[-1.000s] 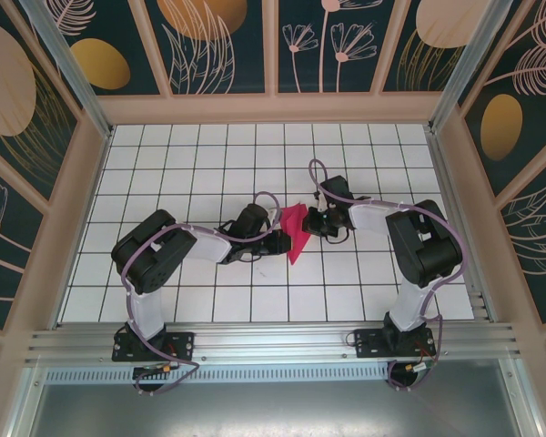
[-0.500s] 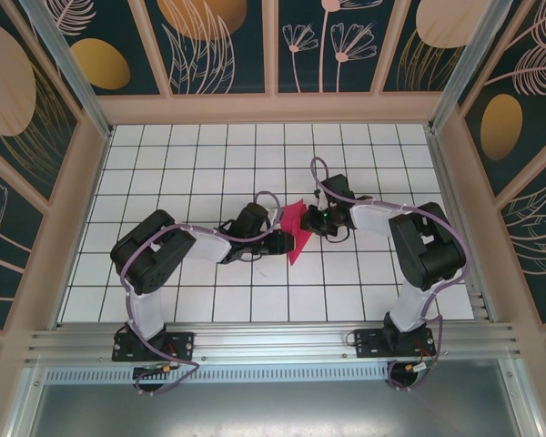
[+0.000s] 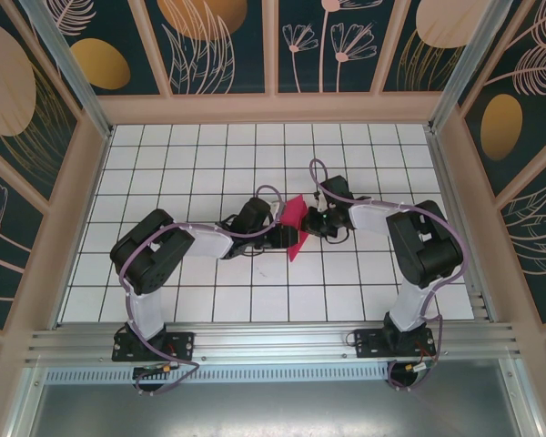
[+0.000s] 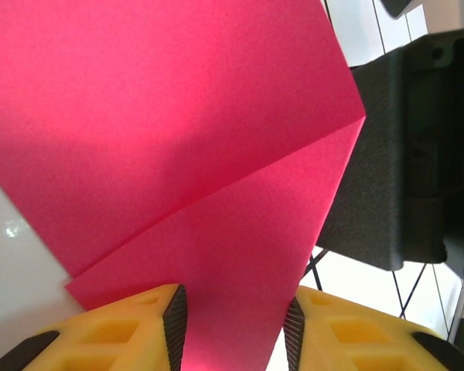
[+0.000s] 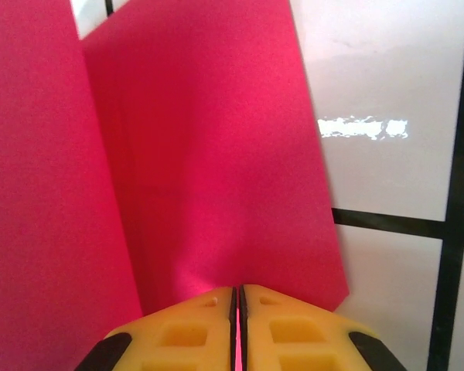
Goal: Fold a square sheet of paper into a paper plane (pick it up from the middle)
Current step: Fourth fold the wing at the center of the table.
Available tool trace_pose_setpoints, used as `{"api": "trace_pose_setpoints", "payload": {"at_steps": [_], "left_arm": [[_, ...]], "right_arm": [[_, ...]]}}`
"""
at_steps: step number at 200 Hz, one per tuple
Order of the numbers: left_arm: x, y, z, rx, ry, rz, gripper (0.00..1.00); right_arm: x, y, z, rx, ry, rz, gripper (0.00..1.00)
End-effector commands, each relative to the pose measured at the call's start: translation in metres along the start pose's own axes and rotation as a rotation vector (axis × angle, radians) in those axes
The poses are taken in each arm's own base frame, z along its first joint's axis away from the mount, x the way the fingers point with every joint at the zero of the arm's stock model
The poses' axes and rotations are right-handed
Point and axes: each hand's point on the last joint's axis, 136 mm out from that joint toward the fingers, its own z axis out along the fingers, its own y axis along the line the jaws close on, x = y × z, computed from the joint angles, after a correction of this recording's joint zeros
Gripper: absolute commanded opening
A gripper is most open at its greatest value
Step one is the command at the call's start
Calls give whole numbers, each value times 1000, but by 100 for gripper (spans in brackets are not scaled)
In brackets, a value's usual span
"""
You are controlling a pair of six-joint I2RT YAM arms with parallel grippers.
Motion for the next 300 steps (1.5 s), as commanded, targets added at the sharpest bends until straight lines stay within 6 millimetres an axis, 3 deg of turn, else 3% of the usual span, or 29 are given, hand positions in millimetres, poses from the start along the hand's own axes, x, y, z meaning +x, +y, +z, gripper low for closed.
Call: {"api": "trace_pose_setpoints", "payload": {"at_steps": [1, 15, 55, 89, 124, 177, 300], "left_arm": [[-12, -6, -5, -10, -23, 31, 43], [-15, -7, -4, -12, -29, 35, 45], [-21, -11, -2, -13, -27, 56, 37], [-23, -16, -3, 1, -29, 64, 20], [-19, -13, -2, 35, -18, 43, 11], [-16, -4, -1, 95, -16, 8, 9], [-19, 18, -5, -28, -28, 61, 11]], "right_arm": [[10, -9, 6, 36, 33, -3, 13], [10, -10, 7, 39, 31, -2, 13], [12, -13, 9, 50, 41, 0, 12], [12, -15, 10, 58, 44, 1, 11], [14, -17, 12, 65, 53, -5, 11], [16, -21, 15, 76, 63, -4, 10], [20, -30, 18, 112, 79, -6, 9]]}}
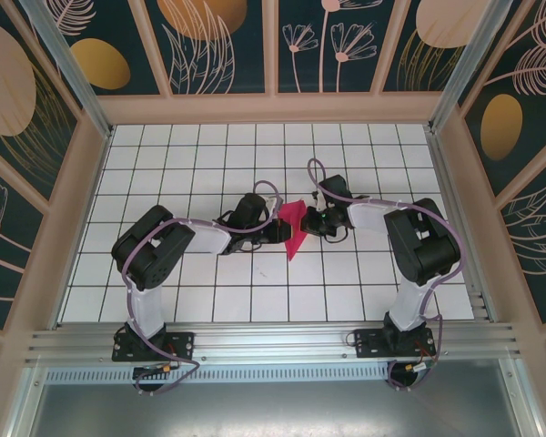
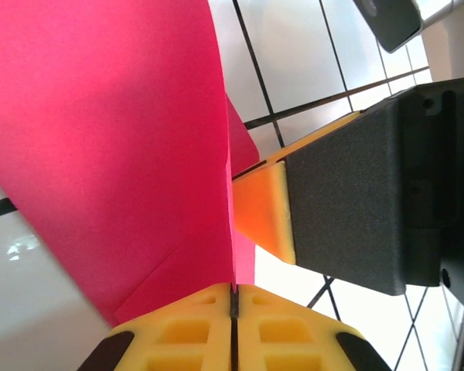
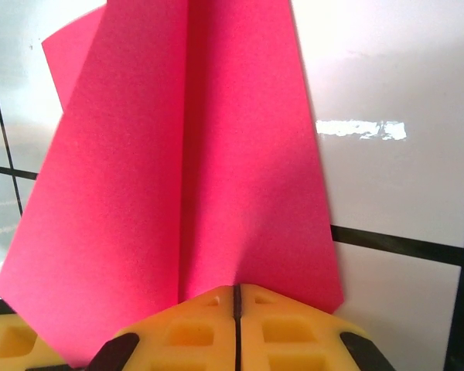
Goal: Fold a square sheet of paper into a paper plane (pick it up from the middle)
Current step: Fourth fold the wing at the center of the table.
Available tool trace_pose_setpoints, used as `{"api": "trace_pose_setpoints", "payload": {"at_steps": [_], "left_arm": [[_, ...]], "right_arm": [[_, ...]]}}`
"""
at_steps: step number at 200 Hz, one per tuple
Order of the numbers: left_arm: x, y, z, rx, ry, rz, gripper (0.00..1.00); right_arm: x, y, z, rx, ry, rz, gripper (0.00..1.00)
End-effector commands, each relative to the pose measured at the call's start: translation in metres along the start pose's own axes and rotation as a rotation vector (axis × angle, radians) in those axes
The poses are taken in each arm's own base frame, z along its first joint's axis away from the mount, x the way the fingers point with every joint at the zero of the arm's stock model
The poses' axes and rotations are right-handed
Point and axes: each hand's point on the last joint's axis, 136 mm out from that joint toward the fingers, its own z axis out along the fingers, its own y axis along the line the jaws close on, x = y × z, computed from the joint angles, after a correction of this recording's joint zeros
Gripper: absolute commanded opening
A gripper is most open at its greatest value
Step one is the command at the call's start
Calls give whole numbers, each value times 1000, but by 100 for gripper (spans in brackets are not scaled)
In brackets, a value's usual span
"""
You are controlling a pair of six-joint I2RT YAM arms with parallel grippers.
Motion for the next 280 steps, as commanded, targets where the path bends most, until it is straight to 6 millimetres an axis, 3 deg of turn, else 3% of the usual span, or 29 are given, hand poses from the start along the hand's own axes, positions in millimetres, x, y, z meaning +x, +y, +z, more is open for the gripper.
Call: {"api": "trace_pose_setpoints", "payload": {"at_steps": [1, 118, 225, 280], "left_arm": [[-4, 7, -4, -39, -5, 34, 11], [-11, 10, -5, -89, -7, 73, 11], [-3, 32, 2, -167, 26, 82, 12], [6, 40, 9, -175, 63, 75, 12]], "right_arm": [[22, -29, 14, 111, 72, 18, 9], [25, -32, 16, 116, 84, 15, 9], [24, -30, 18, 109, 88, 17, 9], [7, 5, 2, -11, 35, 2, 12]]}}
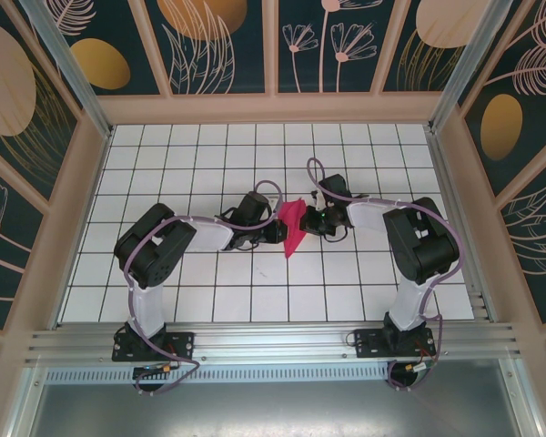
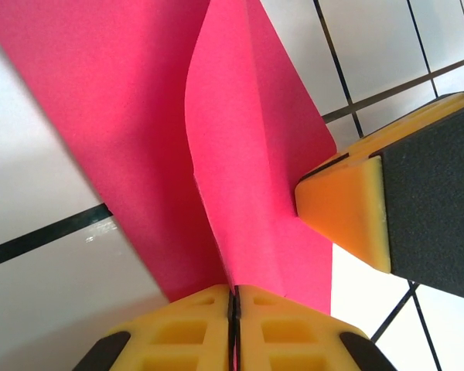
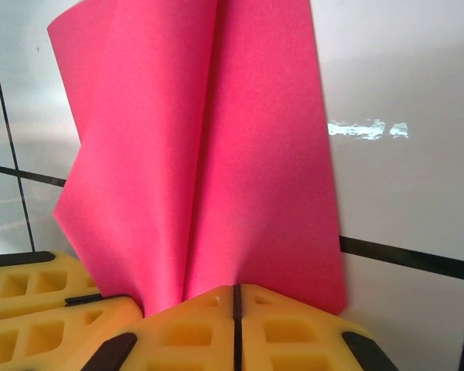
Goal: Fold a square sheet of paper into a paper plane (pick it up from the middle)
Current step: Fourth fold the wing at the center of the table.
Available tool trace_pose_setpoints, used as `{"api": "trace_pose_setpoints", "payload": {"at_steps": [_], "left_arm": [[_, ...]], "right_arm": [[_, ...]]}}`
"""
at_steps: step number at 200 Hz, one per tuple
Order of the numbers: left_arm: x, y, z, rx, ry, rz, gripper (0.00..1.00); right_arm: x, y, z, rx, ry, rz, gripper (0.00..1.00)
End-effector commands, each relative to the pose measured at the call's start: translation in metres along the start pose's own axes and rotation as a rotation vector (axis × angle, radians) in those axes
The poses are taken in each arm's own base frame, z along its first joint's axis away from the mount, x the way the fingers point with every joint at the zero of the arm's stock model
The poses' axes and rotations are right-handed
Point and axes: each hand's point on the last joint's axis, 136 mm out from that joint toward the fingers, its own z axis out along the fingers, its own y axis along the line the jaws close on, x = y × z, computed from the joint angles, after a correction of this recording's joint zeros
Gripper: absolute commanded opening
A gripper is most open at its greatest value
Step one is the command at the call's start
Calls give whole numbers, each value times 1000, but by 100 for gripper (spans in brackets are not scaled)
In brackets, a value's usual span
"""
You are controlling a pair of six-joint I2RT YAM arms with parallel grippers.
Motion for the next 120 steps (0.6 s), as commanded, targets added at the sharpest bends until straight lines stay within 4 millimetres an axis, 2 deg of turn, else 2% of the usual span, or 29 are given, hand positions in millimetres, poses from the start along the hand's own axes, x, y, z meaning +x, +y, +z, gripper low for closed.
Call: {"api": "trace_pose_setpoints", "payload": {"at_steps": [1, 27, 62, 79, 120], "left_arm": [[8, 13, 8, -33, 39, 1, 12], [10, 16, 8, -42, 41, -8, 13], [13, 17, 9, -43, 47, -15, 12], [13, 16, 9, -33, 49, -19, 12], [15, 8, 7, 15, 53, -35, 13]], "right_arm": [[8, 2, 0, 2, 28, 8, 12], [-2, 19, -18, -42, -28, 5, 14], [10, 37, -31, -125, -48, 14, 11], [24, 48, -28, -173, -21, 16, 6], [55, 56, -7, -194, 49, 21, 3]]}}
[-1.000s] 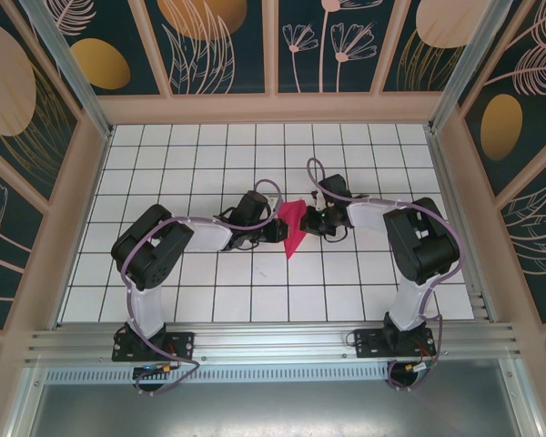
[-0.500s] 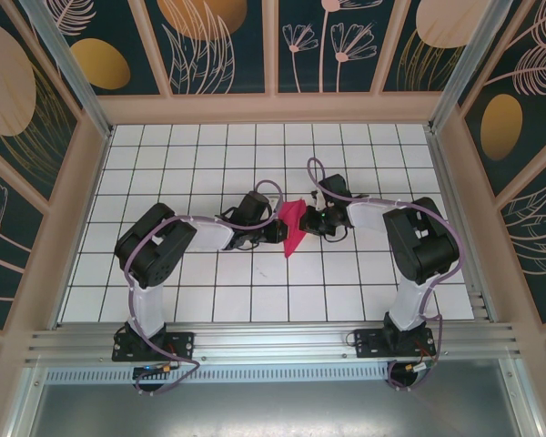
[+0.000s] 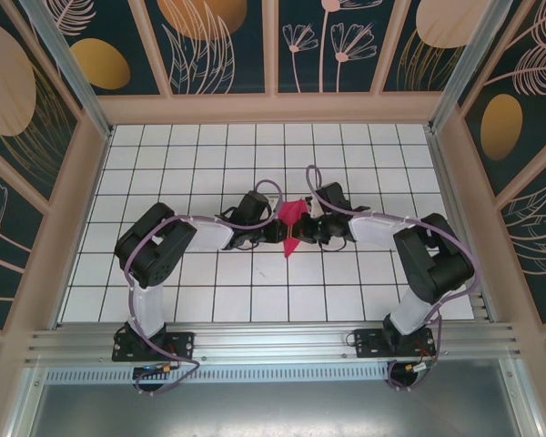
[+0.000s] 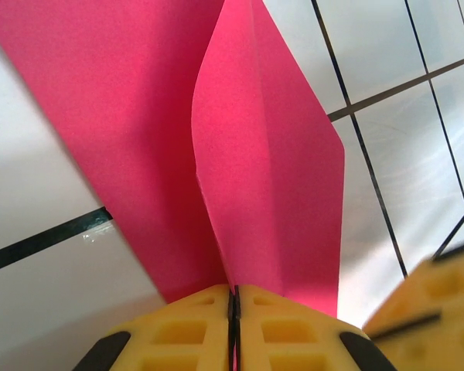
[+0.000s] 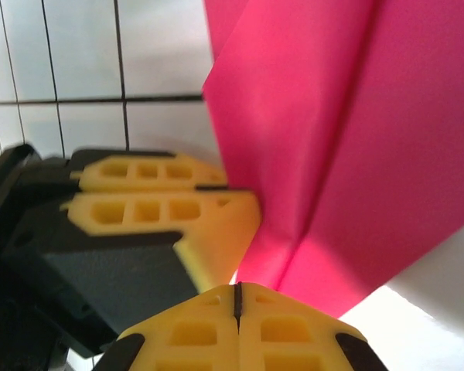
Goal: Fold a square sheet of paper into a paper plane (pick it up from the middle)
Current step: Fourth fold the wing at the center of the table.
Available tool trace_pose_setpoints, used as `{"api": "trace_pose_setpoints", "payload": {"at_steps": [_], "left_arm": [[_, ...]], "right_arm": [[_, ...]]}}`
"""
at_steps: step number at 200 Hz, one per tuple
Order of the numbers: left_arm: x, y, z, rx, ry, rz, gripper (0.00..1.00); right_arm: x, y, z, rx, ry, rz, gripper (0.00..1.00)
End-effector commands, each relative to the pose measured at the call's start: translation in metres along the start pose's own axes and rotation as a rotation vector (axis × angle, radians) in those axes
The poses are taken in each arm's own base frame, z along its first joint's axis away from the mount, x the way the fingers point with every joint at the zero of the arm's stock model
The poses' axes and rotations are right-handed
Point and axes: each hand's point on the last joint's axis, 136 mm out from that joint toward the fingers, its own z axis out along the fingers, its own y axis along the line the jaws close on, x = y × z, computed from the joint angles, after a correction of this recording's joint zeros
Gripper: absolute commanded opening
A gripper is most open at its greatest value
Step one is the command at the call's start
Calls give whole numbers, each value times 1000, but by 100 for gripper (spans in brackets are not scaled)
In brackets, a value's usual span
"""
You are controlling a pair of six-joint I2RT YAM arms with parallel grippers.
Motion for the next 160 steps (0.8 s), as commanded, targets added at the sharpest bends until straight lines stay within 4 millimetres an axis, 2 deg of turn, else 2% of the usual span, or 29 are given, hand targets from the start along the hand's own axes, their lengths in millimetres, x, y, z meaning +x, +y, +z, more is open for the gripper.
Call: {"api": "trace_pose_setpoints", "payload": {"at_steps": [1, 35, 77, 112, 146, 160], "left_arm": [[14, 9, 6, 3, 44, -33, 12], [20, 11, 6, 11, 55, -44, 12], [23, 10, 8, 19, 65, -50, 12], [24, 10, 9, 24, 68, -50, 12], [24, 11, 10, 25, 71, -53, 12], [25, 11, 11, 25, 75, -54, 12]], "right_arm": [[17, 9, 12, -53, 38, 20, 3], [34, 9, 21, -79, 69, 40, 2], [36, 4, 23, -71, 62, 53, 2], [35, -16, 28, 5, 55, 77, 2], [49, -45, 32, 121, 81, 109, 2], [52, -49, 31, 137, 89, 110, 2]]}}
